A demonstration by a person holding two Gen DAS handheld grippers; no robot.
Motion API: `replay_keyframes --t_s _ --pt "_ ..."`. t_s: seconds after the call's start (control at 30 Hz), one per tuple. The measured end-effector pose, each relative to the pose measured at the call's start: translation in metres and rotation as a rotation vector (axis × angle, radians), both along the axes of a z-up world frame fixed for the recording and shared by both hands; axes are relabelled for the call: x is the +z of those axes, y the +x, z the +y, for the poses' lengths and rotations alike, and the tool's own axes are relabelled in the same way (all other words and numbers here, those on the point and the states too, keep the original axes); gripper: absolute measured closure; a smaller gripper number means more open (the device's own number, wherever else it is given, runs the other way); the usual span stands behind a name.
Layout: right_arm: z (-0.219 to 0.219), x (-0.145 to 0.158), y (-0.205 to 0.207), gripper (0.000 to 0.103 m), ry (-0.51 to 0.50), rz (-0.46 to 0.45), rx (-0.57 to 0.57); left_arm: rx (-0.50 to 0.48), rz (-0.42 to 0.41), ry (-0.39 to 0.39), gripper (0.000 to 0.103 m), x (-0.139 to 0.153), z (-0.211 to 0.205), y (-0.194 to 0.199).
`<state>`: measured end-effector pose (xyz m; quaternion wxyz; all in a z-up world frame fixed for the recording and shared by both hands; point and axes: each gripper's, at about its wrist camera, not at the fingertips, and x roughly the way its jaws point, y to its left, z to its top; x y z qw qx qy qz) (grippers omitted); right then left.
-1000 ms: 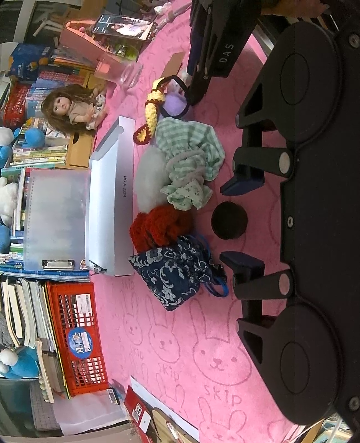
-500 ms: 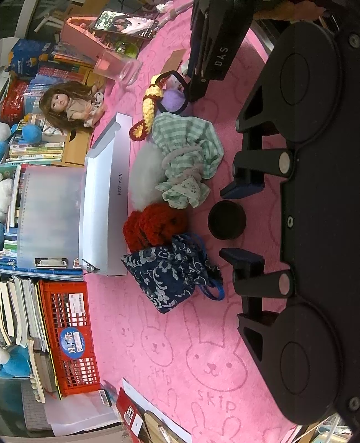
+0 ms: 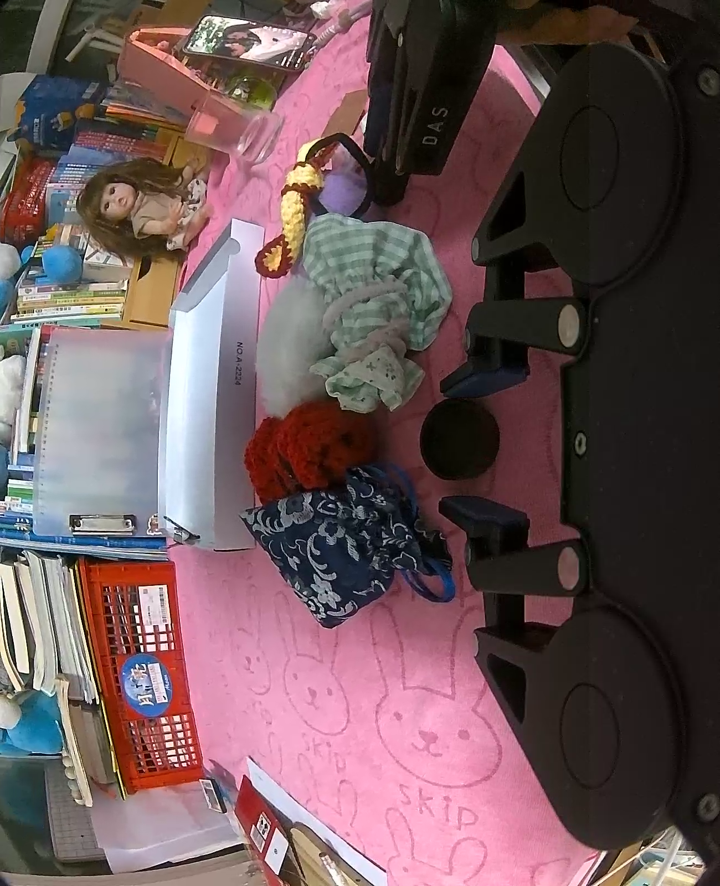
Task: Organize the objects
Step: 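Close the left gripper on one black disc while the right gripper grasps the other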
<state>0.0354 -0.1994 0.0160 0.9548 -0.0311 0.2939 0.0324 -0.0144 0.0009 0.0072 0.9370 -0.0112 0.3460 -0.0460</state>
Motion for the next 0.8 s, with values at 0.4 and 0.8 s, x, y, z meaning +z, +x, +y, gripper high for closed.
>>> replay_keyframes --t_s 0.4,0.8 --pt "0.006 0.001 -0.002 0.064 -0.024 -0.010 0.010 -0.005 -0.009 0.010 0.073 0.000 -0.002 0.001" --pt "0.012 0.009 -0.017 0.066 -0.022 -0.014 0.028 -0.009 -0.037 -0.001 0.073 0.008 -0.003 -0.007"
